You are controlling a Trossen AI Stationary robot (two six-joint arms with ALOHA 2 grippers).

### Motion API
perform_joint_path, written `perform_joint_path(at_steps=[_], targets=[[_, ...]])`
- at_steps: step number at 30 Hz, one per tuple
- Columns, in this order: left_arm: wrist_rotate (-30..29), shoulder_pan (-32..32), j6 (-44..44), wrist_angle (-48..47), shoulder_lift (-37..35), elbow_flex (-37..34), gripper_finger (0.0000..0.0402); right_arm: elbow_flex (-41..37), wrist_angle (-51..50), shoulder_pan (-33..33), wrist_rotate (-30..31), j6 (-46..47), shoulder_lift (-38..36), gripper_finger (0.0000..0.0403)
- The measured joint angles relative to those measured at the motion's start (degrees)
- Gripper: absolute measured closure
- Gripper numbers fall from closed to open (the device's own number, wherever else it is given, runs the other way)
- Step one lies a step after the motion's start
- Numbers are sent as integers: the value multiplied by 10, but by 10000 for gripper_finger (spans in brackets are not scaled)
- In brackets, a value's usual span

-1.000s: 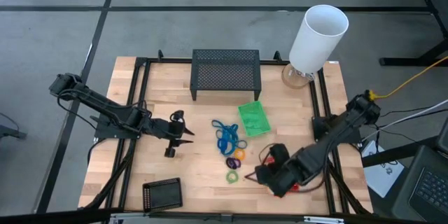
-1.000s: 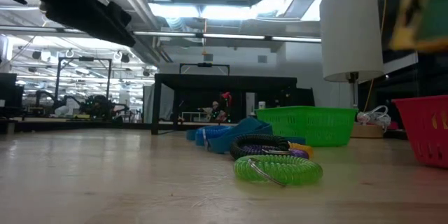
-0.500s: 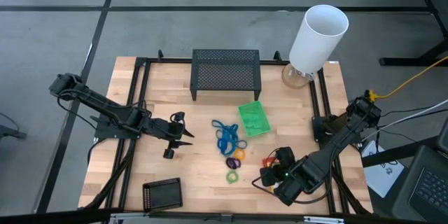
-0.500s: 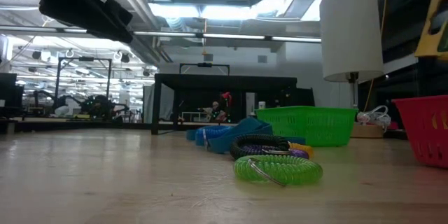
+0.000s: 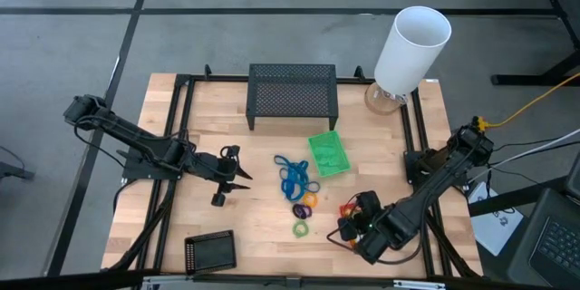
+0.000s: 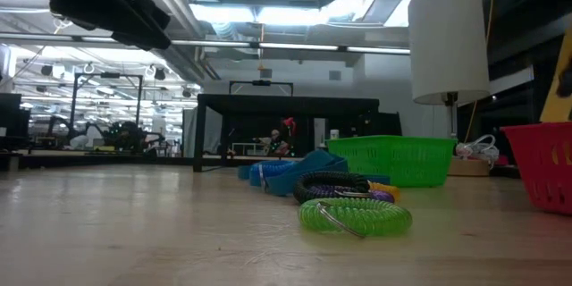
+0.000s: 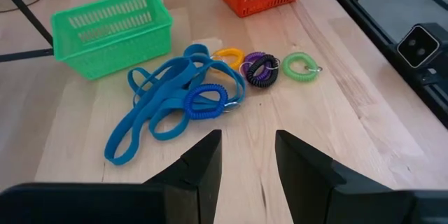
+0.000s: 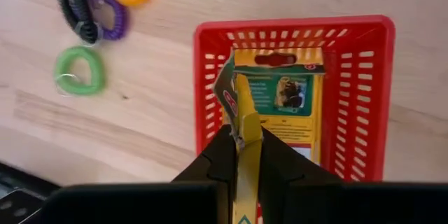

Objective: Pick & Place Office Desk Supplies
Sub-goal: Put the crayon box into the red basket, then put the blue rubber band into the green basket

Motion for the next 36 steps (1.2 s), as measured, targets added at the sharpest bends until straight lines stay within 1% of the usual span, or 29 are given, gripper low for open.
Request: perform_joint_path(at_steps=[2,10,14,20,21,22,27,30,33,36], targets=[[0,0,0,0,0,0,272,-8,10,0,-9,-5,0,374],[2,0,-3,0,0,0,272,-36,86,0,-8,-29,0,374],[2,0,-4,0,0,0,272,-42,90,0,-10,-27,0,374],[24,0,-7,0,0,0,272,-42,94,0,-7,-33,0,371],[24,0,-7,0,0,0,272,-42,94,0,-7,-37,0,360],[24,0,-7,0,0,0,272,-42,94,0,-5,-43,0,341],[24,0,-6,0,0,0,272,-26,74,-1,-3,-63,0,201],[24,0,-6,0,0,0,272,-7,41,-2,-8,-70,0,131],[24,0,-2,0,0,0,272,16,-16,-2,-18,-56,-1,87],[24,0,-2,0,0,0,272,48,-84,-2,-35,-49,-1,67]])
